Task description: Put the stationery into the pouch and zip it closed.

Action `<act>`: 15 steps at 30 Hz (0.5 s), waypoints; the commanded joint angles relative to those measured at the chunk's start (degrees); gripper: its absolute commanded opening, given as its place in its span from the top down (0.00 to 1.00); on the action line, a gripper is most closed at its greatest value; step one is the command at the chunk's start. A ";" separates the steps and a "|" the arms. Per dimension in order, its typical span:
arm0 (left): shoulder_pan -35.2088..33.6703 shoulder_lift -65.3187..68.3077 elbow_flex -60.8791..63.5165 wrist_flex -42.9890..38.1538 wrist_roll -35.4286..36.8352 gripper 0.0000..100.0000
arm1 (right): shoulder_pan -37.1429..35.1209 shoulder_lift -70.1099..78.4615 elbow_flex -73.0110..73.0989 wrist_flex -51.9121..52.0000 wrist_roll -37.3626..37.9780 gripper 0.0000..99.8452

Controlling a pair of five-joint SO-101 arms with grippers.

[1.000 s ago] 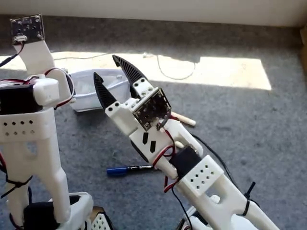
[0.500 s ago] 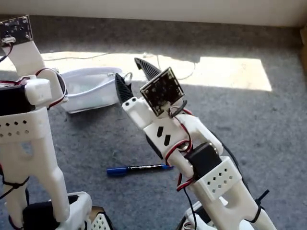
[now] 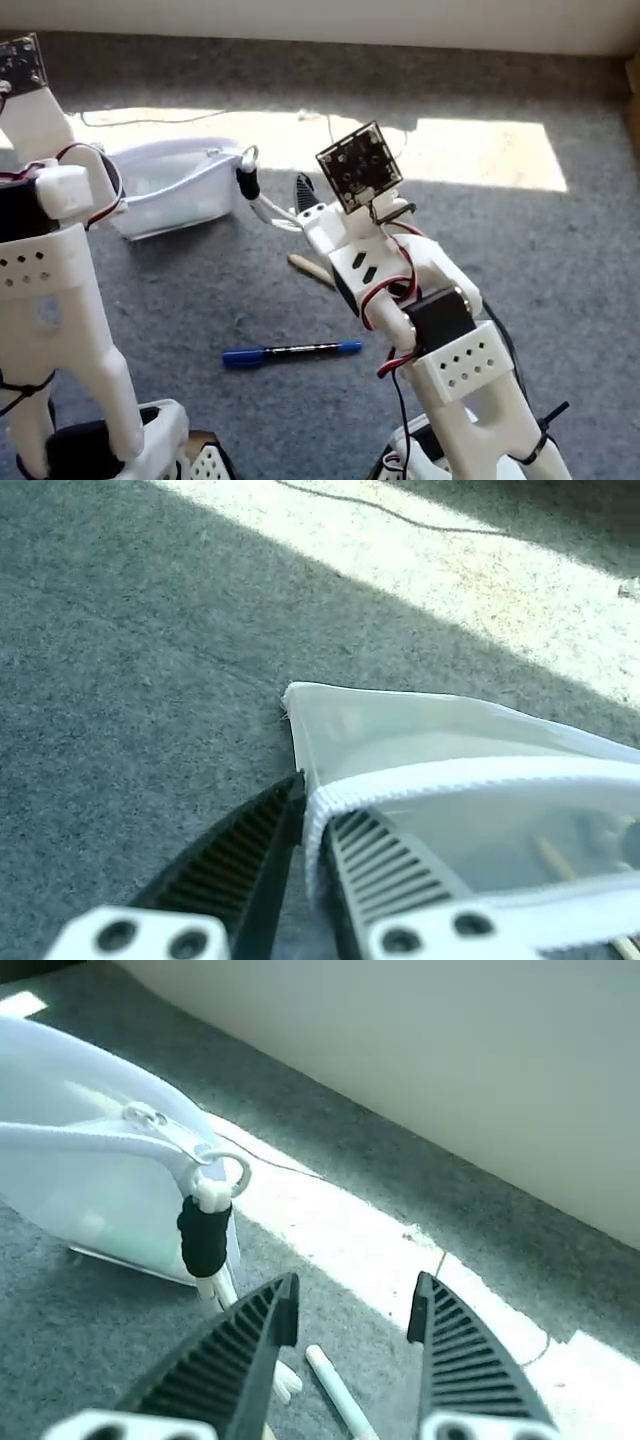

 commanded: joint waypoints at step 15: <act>-6.46 -0.57 -0.92 -0.44 0.62 0.99 | 0.57 17.10 0.22 0.40 3.78 0.83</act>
